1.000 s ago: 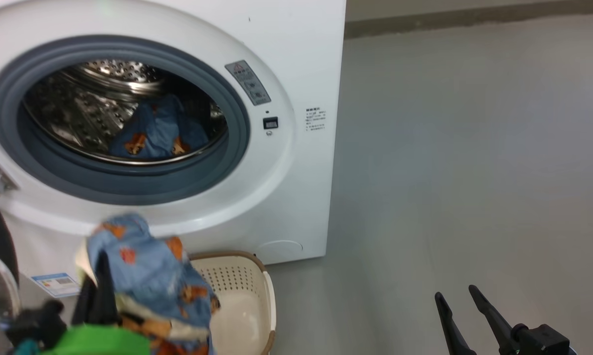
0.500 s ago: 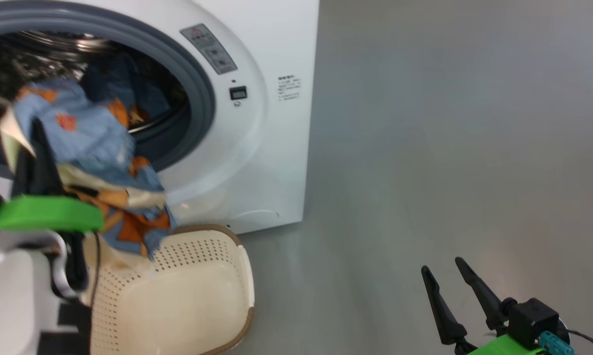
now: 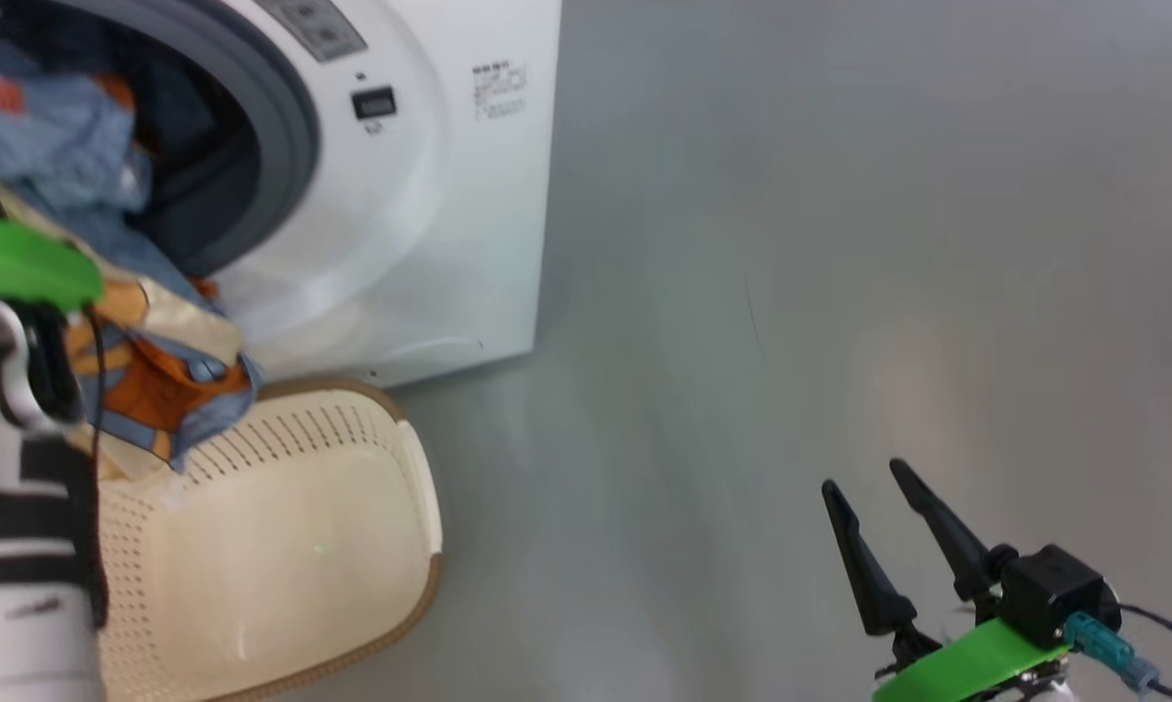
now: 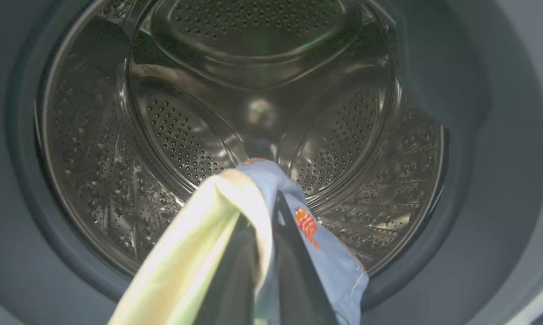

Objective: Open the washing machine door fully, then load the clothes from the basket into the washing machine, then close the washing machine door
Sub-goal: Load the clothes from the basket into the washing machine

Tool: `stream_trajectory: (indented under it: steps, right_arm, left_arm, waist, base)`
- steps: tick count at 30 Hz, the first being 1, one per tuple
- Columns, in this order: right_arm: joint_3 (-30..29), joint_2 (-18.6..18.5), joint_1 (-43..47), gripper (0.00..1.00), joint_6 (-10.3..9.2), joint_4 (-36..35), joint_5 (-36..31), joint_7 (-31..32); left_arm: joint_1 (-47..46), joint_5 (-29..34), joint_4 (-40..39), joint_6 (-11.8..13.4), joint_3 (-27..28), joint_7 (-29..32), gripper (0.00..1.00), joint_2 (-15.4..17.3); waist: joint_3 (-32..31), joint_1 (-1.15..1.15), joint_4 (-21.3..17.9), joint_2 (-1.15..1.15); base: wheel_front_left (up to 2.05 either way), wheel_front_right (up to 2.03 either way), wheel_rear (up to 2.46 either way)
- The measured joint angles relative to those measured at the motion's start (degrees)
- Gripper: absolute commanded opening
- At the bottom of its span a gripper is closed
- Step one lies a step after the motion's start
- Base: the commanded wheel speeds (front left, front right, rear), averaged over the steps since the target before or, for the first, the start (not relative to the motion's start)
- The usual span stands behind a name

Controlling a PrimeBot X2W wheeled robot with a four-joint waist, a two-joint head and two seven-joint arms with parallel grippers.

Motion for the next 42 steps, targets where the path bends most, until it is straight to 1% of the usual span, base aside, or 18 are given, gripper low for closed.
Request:
stream_trajectory:
  steps: [5, 8, 11, 16, 22, 28, 36, 38, 42]
  right_arm:
    - [0.02, -0.09, -2.22, 1.00, 0.00, -1.24, 0.09, 0.00]
    - [0.22, -0.15, -2.80, 1.00, 0.00, -1.70, 0.11, 0.00]
    - [0.15, -0.34, -2.78, 1.00, 0.00, -1.77, 0.34, 0.00]
    - [-0.14, -0.29, -2.74, 1.00, 0.00, -2.22, 1.49, 0.00]
    - [-0.11, -0.01, -2.66, 1.00, 0.00, -3.05, 1.53, 0.00]
    - [-0.36, 0.00, -2.65, 1.00, 0.00, -3.52, 1.96, 0.00]
    - [-0.33, 0.11, -2.65, 1.00, 0.00, -3.63, 2.02, 0.00]
    - [-0.35, 0.14, -2.65, 1.00, 0.00, -3.60, 2.02, 0.00]
    - [-0.21, 0.31, -2.66, 1.00, 0.00, -3.27, 2.02, 0.00]
  left_arm:
    - [-6.61, 1.83, 4.25, 0.01, 0.14, 0.00, 0.00, 0.99]
    - [-9.67, 2.66, 6.53, 0.08, 0.51, -0.01, 0.00, 2.78]
    - [-12.86, 3.22, 7.77, 0.08, 0.92, -0.01, 0.00, 3.94]
    - [-17.82, 5.22, 8.36, -0.60, -0.59, -0.01, 0.00, 4.47]
    - [-22.06, 5.60, 7.15, -1.09, -0.63, -0.01, 0.00, 6.16]
    - [-24.25, 6.77, 1.16, -1.55, -0.87, -0.05, 0.00, 6.28]
    - [-24.56, 8.10, -6.69, -1.63, -0.30, -0.05, 0.00, 5.99]
    - [-24.57, 9.22, -5.55, -1.64, -0.90, -0.08, 0.00, 5.99]
    - [-24.51, 10.28, 0.86, -0.87, -1.64, -0.05, 0.00, 5.68]
  waist:
    - [4.54, 0.00, -1.07, 0.00]
    - [7.13, 0.00, -1.72, 0.00]
    - [9.57, 0.00, -2.38, 0.00]
    - [13.26, 0.00, -3.14, 0.00]
    - [16.92, 0.00, -3.75, 0.00]
    - [19.06, 0.00, -4.20, 0.00]
    - [20.55, 0.00, -4.42, 0.00]
    - [20.79, 0.00, -4.38, 0.00]
    - [20.36, 0.00, -4.26, 0.00]
  base:
    - [0.00, 0.00, 0.00]
    - [0.00, 0.00, 0.00]
    - [0.00, 0.00, 0.00]
    - [0.00, 0.00, 0.00]
    - [0.00, 0.00, 0.00]
    - [0.00, 0.00, 0.00]
    - [0.00, 0.00, 0.00]
    - [0.00, 0.00, 0.00]
    - [0.00, 0.00, 0.00]
